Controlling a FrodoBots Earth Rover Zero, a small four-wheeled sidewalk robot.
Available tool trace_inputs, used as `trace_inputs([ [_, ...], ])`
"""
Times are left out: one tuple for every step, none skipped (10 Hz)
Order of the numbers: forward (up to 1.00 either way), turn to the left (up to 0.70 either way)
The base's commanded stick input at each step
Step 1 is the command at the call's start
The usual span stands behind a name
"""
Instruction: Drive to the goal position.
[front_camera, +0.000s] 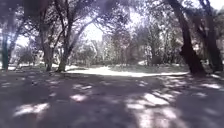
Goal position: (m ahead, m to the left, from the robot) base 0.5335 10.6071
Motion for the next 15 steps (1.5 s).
trace_inputs([
  [0.0,0.85],
  [0.0,0.85],
  [0.0,0.85],
  [0.0,0.85],
  [0.0,0.85],
  [0.0,0.85],
  [0.0,0.85],
  [0.0,0.85],
  [0.0,0.85],
  [0.0,0.85],
  [0.0,0.85],
  [0.0,0.85],
  [0.0,0.85],
  [0.0,0.85],
  [0.0,0.85],
])
